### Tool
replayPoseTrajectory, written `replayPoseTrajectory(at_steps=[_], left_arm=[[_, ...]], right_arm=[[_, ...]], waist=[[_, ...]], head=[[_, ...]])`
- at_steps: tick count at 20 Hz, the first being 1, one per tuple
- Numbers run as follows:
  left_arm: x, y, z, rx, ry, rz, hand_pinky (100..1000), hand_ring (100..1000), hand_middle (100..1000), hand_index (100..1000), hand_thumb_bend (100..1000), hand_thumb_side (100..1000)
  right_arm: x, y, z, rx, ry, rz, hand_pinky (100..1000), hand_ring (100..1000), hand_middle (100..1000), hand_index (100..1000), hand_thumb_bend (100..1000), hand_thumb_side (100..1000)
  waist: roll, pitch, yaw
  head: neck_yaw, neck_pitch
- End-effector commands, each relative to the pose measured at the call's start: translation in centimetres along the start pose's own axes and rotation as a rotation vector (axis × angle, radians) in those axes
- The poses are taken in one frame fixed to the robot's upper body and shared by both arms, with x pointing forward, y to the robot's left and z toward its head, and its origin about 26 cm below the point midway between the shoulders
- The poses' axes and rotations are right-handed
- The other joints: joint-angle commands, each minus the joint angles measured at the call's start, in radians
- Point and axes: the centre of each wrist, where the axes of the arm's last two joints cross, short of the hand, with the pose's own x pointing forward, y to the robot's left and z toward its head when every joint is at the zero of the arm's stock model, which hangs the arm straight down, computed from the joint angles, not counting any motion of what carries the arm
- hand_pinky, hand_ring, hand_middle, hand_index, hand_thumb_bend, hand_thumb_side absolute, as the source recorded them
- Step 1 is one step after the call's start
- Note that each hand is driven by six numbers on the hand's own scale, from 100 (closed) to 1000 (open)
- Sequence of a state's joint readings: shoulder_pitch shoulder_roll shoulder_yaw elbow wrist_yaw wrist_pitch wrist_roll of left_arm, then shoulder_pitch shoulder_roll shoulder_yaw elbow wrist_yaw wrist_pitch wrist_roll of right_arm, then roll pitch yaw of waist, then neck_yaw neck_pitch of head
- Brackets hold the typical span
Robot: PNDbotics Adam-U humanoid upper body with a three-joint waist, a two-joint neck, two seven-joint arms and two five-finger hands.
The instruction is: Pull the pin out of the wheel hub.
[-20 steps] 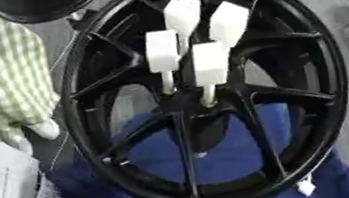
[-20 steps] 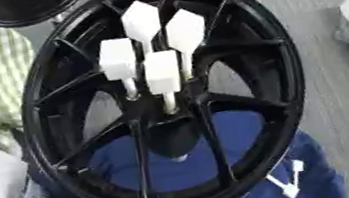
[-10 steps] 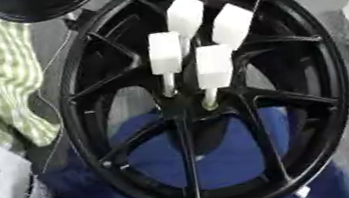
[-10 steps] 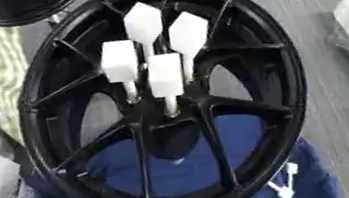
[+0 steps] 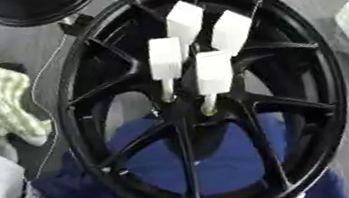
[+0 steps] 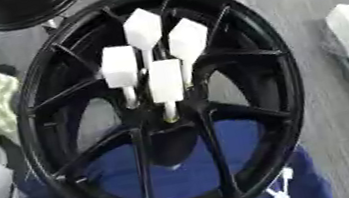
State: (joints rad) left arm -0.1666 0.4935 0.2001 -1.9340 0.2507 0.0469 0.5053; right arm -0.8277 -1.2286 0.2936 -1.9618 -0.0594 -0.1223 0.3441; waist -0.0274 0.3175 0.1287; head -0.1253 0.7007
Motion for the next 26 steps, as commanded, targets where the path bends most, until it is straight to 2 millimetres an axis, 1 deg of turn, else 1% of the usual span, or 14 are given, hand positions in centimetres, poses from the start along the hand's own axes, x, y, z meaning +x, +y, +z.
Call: replayPoseTrajectory(at_steps=[1, 2, 6, 10, 12, 15, 19, 21, 26], left_arm=[[1.0, 0.3, -0.7, -0.017, -0.039, -0.026, 781, 731, 713, 811, 544, 640], [1.0, 0.3, -0.7, -0.016, -0.039, -0.027, 781, 731, 712, 811, 544, 640], [0.9, 0.4, -0.6, -0.013, -0.037, -0.032, 781, 730, 713, 811, 545, 640], [0.9, 0.4, -0.6, -0.012, -0.034, -0.032, 781, 730, 713, 811, 545, 640], [0.8, 0.5, -0.6, -0.011, -0.033, -0.033, 781, 729, 713, 811, 540, 641], [0.8, 0.5, -0.5, -0.007, -0.032, -0.033, 781, 729, 713, 810, 545, 640], [0.8, 0.5, -0.6, -0.003, -0.033, -0.033, 781, 729, 712, 810, 546, 640], [0.9, 0.5, -0.7, -0.004, -0.036, -0.033, 781, 728, 713, 810, 546, 640], [1.1, 0.4, -0.9, -0.01, -0.044, -0.037, 781, 728, 713, 810, 547, 641]], right_arm=[[-0.5, -0.2, -0.6, 0.072, 0.001, 0.067, 886, 825, 756, 789, 528, 259], [-0.7, -0.2, -1.0, 0.084, -0.006, 0.078, 886, 825, 757, 789, 548, 237], [-1.4, -0.3, -3.0, 0.125, -0.048, 0.127, 886, 826, 758, 789, 551, 235], [-2.0, -0.3, -5.6, 0.168, -0.093, 0.165, 886, 833, 766, 792, 568, 223], [-2.4, -0.2, -6.8, 0.198, -0.107, 0.183, 885, 833, 766, 791, 561, 220], [-3.1, 0.1, -8.2, 0.251, -0.12, 0.205, 885, 834, 765, 791, 583, 208], [-3.6, 0.2, -8.9, 0.323, -0.14, 0.216, 887, 839, 767, 792, 585, 206], [-3.6, 0.0, -9.0, 0.351, -0.156, 0.218, 892, 849, 775, 800, 581, 183], [-3.5, -1.3, -8.5, 0.382, -0.186, 0.211, 902, 869, 790, 810, 579, 166]], waist=[[0.0, -0.017, -0.004], [-0.001, -0.017, -0.005], [0.0, -0.019, -0.007], [0.001, -0.022, -0.011], [0.001, -0.022, -0.013], [0.001, -0.021, -0.014], [-0.004, -0.016, -0.013], [-0.009, -0.012, -0.012], [-0.021, -0.001, -0.009]], head=[[-0.002, -0.012], [-0.001, -0.011], [-0.003, -0.007], [-0.001, -0.004], [0.0, -0.002], [-0.001, 0.001], [-0.004, 0.004], [-0.005, 0.005], [-0.01, 0.004]])
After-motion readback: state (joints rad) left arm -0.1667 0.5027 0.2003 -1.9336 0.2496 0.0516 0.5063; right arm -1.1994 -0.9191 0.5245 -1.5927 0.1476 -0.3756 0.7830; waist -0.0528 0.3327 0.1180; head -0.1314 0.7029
